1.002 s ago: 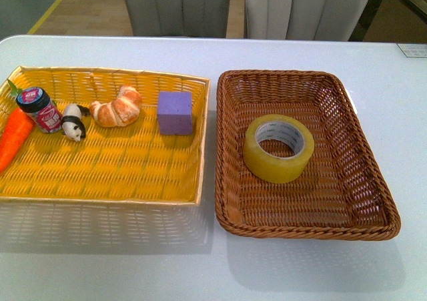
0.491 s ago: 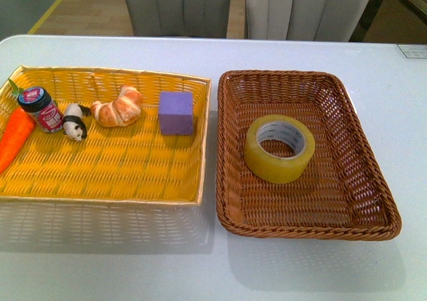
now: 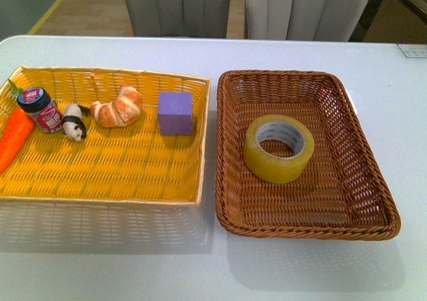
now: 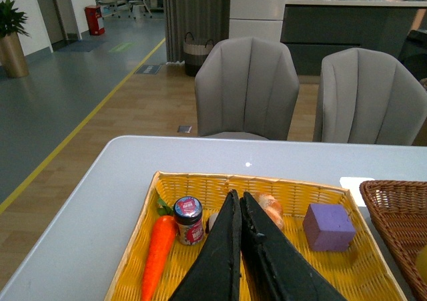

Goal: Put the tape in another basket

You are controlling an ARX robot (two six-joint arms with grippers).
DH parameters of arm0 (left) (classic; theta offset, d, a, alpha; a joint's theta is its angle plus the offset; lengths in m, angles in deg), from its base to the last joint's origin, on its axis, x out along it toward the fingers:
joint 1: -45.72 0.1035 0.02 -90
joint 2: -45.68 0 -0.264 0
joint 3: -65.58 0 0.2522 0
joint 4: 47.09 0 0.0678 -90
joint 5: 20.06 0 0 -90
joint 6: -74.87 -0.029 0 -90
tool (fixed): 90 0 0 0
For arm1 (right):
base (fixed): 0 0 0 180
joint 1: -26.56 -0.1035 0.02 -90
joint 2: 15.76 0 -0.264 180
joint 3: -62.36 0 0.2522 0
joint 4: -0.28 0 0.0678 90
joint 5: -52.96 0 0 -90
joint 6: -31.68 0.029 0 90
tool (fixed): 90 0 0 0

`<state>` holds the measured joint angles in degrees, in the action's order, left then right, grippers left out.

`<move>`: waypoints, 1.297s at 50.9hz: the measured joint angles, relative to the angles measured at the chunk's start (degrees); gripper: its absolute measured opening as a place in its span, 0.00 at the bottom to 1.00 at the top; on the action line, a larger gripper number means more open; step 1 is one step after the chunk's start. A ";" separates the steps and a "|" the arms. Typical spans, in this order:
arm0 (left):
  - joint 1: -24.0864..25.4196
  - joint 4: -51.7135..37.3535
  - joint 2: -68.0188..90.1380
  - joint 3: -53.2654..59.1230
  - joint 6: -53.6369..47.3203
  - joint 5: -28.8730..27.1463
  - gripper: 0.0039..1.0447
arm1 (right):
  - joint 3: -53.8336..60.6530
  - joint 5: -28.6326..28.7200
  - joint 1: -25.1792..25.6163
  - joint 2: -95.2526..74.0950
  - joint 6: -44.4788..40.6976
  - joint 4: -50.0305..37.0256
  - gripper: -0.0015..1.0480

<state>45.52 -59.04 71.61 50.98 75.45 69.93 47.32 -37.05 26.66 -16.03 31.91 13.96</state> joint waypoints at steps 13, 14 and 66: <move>0.00 7.50 -7.76 0.02 0.00 0.00 0.01 | 0.00 0.00 0.00 0.00 0.00 0.00 0.91; 0.00 7.93 -8.20 0.02 0.00 0.00 0.01 | 0.00 0.00 0.00 0.00 0.00 0.00 0.91; 0.02 25.73 -25.05 0.00 0.00 0.00 0.33 | 0.00 0.00 0.00 0.00 0.00 0.00 0.91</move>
<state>45.54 -33.31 46.56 50.98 75.45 69.93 47.32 -37.05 26.66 -16.03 31.91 13.96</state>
